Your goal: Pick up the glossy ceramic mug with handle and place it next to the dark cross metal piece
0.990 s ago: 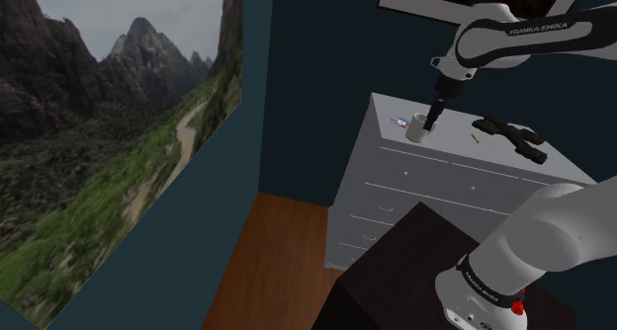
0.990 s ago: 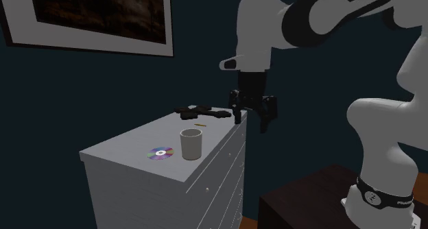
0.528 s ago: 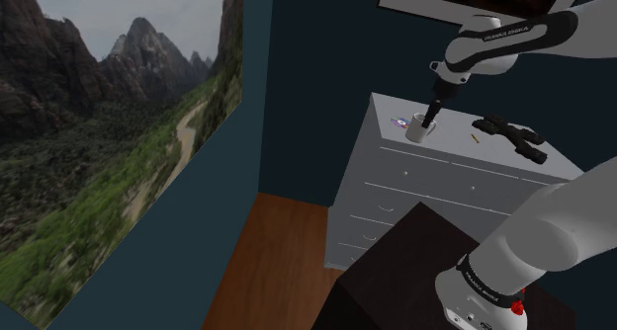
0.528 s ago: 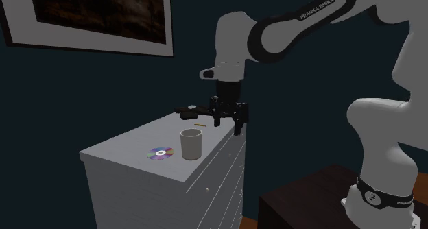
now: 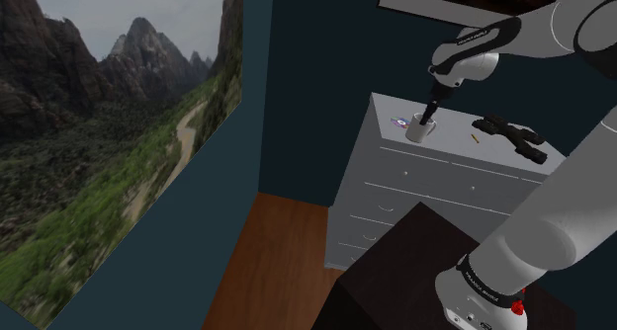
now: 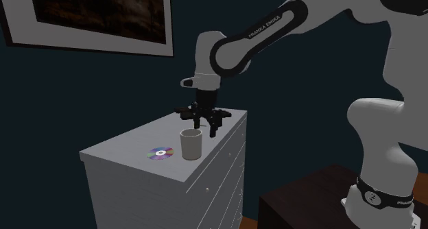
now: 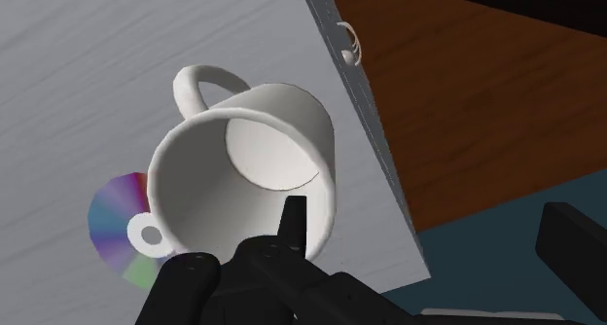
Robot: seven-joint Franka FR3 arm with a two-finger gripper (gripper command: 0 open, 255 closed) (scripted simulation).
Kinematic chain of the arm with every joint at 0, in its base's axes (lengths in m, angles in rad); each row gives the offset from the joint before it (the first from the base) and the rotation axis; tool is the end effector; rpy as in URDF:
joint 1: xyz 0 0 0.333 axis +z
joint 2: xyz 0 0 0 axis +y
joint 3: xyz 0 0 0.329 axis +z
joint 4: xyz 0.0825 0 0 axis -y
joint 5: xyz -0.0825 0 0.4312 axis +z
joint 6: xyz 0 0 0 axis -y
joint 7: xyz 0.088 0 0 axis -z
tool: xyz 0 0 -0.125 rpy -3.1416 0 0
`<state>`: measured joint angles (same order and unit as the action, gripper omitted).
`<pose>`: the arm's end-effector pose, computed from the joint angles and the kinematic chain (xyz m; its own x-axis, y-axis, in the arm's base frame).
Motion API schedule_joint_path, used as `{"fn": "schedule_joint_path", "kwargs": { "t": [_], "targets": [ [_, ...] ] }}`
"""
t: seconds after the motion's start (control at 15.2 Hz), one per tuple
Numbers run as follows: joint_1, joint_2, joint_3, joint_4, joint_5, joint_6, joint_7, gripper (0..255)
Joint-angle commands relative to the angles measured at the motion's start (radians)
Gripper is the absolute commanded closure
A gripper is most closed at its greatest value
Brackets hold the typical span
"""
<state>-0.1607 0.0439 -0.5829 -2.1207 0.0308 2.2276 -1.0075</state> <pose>0.4403 -0.4015 0.3703 0.9686 0.2457 0.0388 0.2432 -0.9682 0.0587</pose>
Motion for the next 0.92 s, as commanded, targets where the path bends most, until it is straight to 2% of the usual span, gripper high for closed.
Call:
{"fn": "schedule_joint_path", "kwargs": {
  "t": [0.0,0.07,0.53,0.86],
  "targets": [
    [-0.02,0.086,-0.009,0.066,0.071,0.014,-0.072,0],
    [-0.033,0.118,-0.008,0.093,0.097,0.016,-0.098,0],
    [-0.05,0.182,0.009,0.067,0.149,0.094,-0.132,0],
    [-0.051,0.187,0.01,0.066,0.153,0.1,-0.135,0]
  ]
}}
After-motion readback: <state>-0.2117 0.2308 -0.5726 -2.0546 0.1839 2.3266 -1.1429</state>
